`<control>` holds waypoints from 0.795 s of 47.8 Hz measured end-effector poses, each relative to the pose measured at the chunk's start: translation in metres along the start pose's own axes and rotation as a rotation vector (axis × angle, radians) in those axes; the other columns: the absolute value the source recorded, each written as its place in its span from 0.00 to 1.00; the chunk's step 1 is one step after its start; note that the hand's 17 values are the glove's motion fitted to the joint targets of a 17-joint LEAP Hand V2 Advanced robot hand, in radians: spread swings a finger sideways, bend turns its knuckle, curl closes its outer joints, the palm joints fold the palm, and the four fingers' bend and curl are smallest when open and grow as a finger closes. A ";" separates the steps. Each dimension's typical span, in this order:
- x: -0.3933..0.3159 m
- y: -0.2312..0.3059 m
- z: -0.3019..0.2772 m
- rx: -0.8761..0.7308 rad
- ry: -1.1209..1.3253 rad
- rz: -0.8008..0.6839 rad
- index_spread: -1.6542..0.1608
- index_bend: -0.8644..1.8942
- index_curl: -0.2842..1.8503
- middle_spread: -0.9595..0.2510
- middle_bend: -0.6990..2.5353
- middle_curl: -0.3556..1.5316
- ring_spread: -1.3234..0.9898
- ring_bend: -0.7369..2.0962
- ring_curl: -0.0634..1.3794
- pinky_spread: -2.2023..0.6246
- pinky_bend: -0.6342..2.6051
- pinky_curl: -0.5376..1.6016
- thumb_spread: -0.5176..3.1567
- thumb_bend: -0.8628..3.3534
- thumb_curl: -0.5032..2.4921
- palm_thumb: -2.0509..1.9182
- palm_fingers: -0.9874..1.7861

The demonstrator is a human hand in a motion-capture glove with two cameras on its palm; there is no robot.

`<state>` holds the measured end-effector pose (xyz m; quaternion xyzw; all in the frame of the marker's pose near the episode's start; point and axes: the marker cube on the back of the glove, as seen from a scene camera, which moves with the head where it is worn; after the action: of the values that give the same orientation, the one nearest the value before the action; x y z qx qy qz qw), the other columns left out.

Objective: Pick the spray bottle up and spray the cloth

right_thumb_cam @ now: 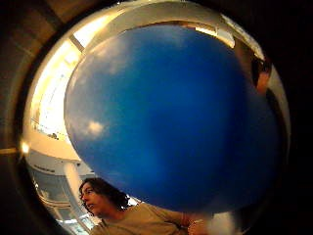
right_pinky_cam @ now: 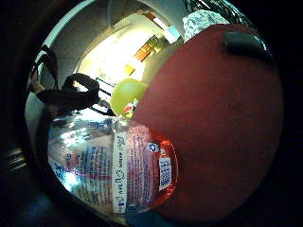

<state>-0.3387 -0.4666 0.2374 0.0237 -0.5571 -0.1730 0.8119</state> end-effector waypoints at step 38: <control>-0.120 0.184 -0.145 -0.168 0.780 0.101 0.71 0.36 0.27 0.78 0.28 0.39 0.54 0.42 0.31 0.86 0.27 0.41 0.39 0.20 0.32 0.68 0.48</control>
<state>-0.1980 -0.2796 0.1177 -0.0062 -0.1913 -0.1558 0.9691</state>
